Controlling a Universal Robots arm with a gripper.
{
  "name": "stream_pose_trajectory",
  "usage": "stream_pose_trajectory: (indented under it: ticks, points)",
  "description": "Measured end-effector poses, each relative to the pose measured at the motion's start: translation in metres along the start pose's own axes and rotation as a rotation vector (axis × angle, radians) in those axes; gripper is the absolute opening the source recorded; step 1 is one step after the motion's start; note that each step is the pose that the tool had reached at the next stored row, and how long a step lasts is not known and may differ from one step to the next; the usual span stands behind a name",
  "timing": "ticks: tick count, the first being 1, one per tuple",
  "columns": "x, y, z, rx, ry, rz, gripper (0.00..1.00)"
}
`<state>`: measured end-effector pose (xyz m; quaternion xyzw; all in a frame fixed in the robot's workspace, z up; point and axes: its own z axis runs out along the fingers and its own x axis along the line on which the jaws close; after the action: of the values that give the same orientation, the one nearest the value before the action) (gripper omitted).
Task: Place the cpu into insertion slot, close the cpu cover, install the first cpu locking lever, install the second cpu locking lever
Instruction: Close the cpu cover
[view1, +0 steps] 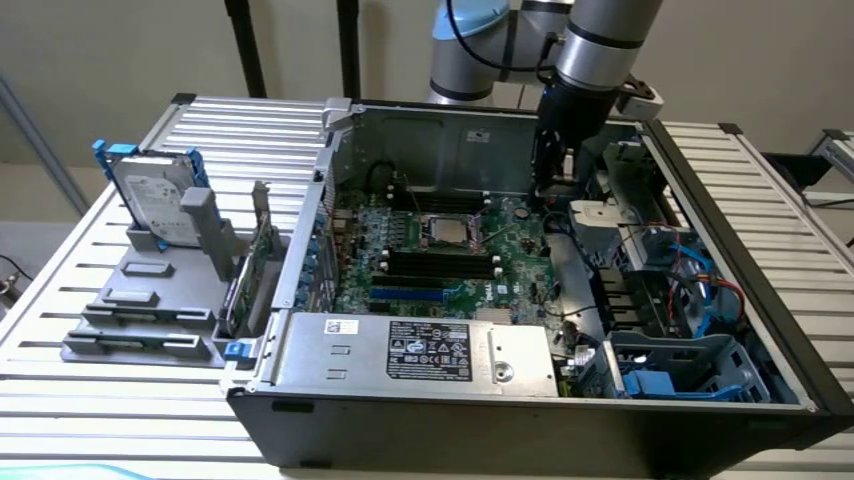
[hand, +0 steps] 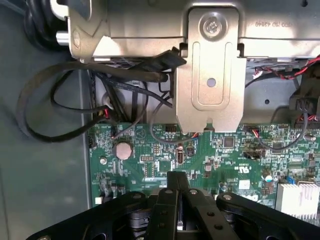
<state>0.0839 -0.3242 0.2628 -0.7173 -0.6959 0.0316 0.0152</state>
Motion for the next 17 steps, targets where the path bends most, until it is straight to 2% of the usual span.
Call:
stream_pose_trajectory:
  ticks: [8,13,14,15,17]
  points:
    - [-0.001,0.0006,0.0146,0.0000,0.0000,-0.002,0.11]
    - [-0.001,-0.0069,0.0238,0.0008,-0.0001,-0.003,0.11]
    - [-0.001,-0.0095,0.0249,0.0025,-0.0002,-0.003,0.11]
    - [-0.001,-0.0107,0.0252,0.0082,-0.0005,-0.003,0.11]
    - [-0.001,-0.0121,0.0253,0.0291,-0.0013,-0.003,0.11]
